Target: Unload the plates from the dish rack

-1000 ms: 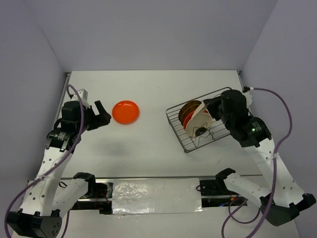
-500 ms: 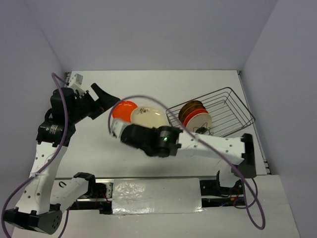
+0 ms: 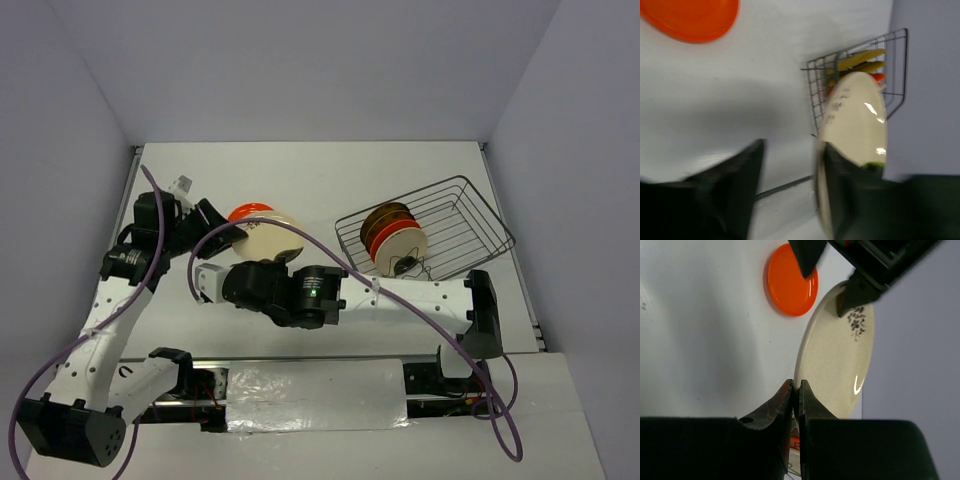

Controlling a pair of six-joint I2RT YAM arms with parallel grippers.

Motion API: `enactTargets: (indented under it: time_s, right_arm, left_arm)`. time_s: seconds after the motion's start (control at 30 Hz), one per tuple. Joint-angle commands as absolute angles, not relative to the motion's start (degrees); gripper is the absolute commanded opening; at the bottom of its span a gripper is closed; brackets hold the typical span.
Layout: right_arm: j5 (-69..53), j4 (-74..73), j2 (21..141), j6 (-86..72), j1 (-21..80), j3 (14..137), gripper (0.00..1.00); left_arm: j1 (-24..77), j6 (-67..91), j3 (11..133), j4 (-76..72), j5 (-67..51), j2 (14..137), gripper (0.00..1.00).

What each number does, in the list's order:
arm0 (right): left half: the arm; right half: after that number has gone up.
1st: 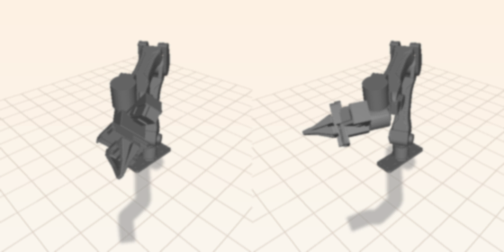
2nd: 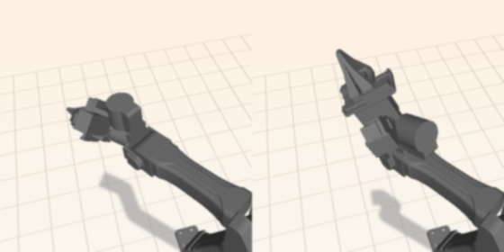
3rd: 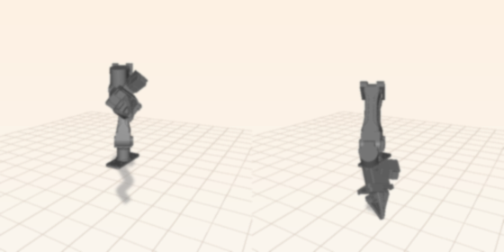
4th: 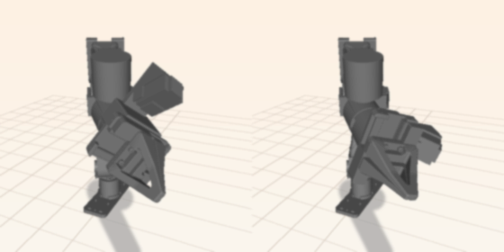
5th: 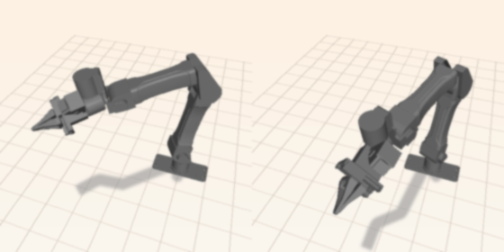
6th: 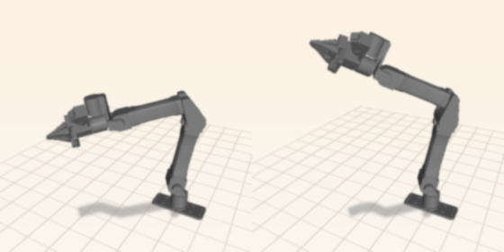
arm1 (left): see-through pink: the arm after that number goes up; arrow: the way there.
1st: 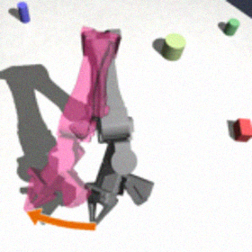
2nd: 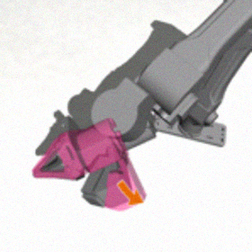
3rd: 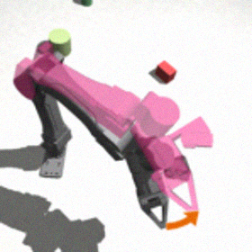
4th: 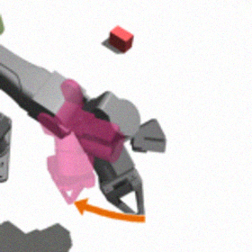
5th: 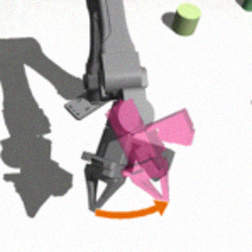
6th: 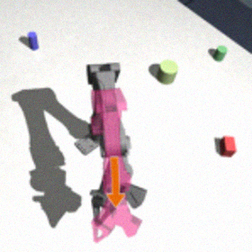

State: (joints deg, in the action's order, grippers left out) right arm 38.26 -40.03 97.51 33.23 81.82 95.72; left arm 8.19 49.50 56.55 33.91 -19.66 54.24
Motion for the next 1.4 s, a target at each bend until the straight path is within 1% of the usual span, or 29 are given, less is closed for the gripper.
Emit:
enactTargets:
  time_s: [0.0, 0.07, 0.1, 0.13, 0.17, 0.2, 0.27, 0.3, 0.37, 0.4, 0.43, 0.47, 0.5, 0.53, 0.6, 0.67, 0.7, 0.73, 0.77, 0.8, 0.83, 0.87, 0.93, 0.97, 1.0, 1.07, 1.1, 1.23, 1.37]
  right_arm:
    - [39.2, -34.37, 97.64, 35.68, 82.18, 97.73, 0.0]
    - [39.37, -32.18, 97.65, 35.77, 82.26, 97.12, 0.0]
    - [39.55, -31.38, 97.39, 35.6, 82.09, 96.42, 0.03]
    - [39.64, -31.03, 97.12, 34.03, 82.0, 96.07, 0.19]
    - [39.2, -30.85, 96.68, 32.62, 81.83, 95.63, 0.77]
    - [38.24, -30.59, 95.9, 30.95, 81.04, 94.06, 1.0]
    - [35.0, -28.49, 91.25, 24.46, 79.72, 90.9, 1.0]
    - [33.07, -23.52, 88.79, 21.82, 77.28, 86.18, 1.0]
    - [32.35, -19.44, 81.5, 9.37, 72.71, 82.11, 1.0]
    - [32.0, -21.08, 79.47, 3.57, 69.81, 80.61, 1.0]
    - [30.95, -23.96, 77.71, -11.19, 61.52, 80.68, 1.0]
    - [28.59, -27.3, 75.09, -18.47, 56.56, 80.86, 1.0]
    - [25.08, -30.47, 74.01, -24.29, 51.82, 80.34, 1.0]
    - [17.91, -33.02, 72.79, -32.61, 44.11, 79.2, 1.0]
    - [14.86, -30.87, 68.22, -36.72, 39.57, 73.6, 1.0]
    - [20.19, -30.85, 65.58, -42.7, 37.1, 70.85, 1.0]
    - [22.22, -32.85, 63.65, -44.72, 36.57, 69.53, 1.0]
    - [25.19, -34.35, 63.11, -50.39, 34.91, 69.26, 1.0]
    - [25.31, -35.5, 62.76, -52.36, 33.85, 69.08, 1.0]
    - [24.88, -37.94, 62.84, -55.52, 32.97, 69.52, 1.0]
    - [24.44, -38.84, 63.1, -56.59, 32.0, 69.78, 1.0]
    - [22.87, -39.2, 63.45, -57.3, 31.38, 69.96, 1.0]
    - [21.89, -41.03, 65.21, -60.37, 30.41, 71.01, 0.99]
    - [21.97, -41.83, 65.91, -61.51, 30.41, 72.15, 0.97]
    - [22.41, -44.19, 67.4, -64.48, 30.32, 72.68, 0.96]
    - [24.16, -47.53, 68.99, -69.23, 30.15, 74.08, 0.86]
    - [24.08, -47.9, 69.6, -70.56, 29.97, 74.18, 0.8]
    - [22.85, -47.63, 72.59, -74.44, 27.69, 73.92, 0.72]
    - [23.91, -51.75, 76.19, -77.77, 25.58, 76.02, 0.65]
  left_arm:
    - [8.44, 48.6, 54.77, 28.58, -22.93, 52.91, 0.48]
    - [8.44, 49.83, 53.7, 25.58, -24.34, 52.91, 0.1]
    - [8.44, 50.01, 53.61, 25.75, -23.48, 53.08, 0.0]
    - [8.52, 49.92, 53.53, 25.4, -22.68, 53.0, 0.0]
    - [8.53, 49.75, 53.09, 25.05, -21.72, 52.65, 0.0]
    - [8.53, 49.57, 51.87, 24.7, -18.23, 52.21, 0.0]
    - [8.61, 49.31, 49.93, 22.08, -15.31, 51.94, 0.0]
    - [8.61, 49.22, 47.14, 20.67, -13.9, 52.03, 0.0]
    - [9.14, 49.74, 43.87, 17.59, -13.36, 52.73, 0.0]
    - [9.58, 50.79, 40.73, 14.18, -13.27, 53.78, 0.0]
    - [11.32, 51.58, 39.3, 12.93, -11.79, 54.4, 0.0]
    - [12.56, 52.03, 38.33, 11.79, -10.73, 55.01, 0.0]
    - [14.05, 53.25, 36.75, 9.95, -9.33, 56.06, 0.0]
    - [17.19, 54.04, 35.87, 8.97, -6.27, 56.42, 0.0]
    - [19.94, 56.58, 32.54, 4.34, -4.93, 57.04, 0.0]
    - [21.18, 57.83, 30.33, 1.59, -3.7, 57.57, 0.02]
    - [21.79, 58.88, 28.67, 0.54, -3.17, 58.18, 0.12]
    - [22.93, 59.15, 27.96, -1.47, -2.21, 58.53, 0.17]
    - [23.46, 59.5, 27.34, -2.19, -1.85, 58.97, 0.22]
    - [24.42, 60.11, 26.2, -3.5, -1.76, 60.19, 0.29]
    - [24.61, 60.38, 25.84, -3.78, -1.76, 60.99, 0.33]
    - [24.87, 60.64, 25.49, -3.78, -1.41, 62.65, 0.41]
    - [25.31, 60.64, 24.96, -5.09, -1.32, 64.24, 0.5]
    - [25.4, 60.73, 24.53, -5.53, -1.23, 65.47, 0.62]
    - [25.49, 60.56, 24.35, -5.97, -1.14, 66.09, 0.66]
    - [25.49, 60.21, 24.87, -5.8, -0.97, 67.49, 0.77]
    - [25.49, 59.94, 25.13, -5.45, -0.88, 67.76, 0.8]
    - [26.01, 58.45, 29.08, -0.01, 0.17, 65.22, 0.89]
    - [26.37, 54.76, 33.74, 13.14, 5.35, 58.46, 0.95]
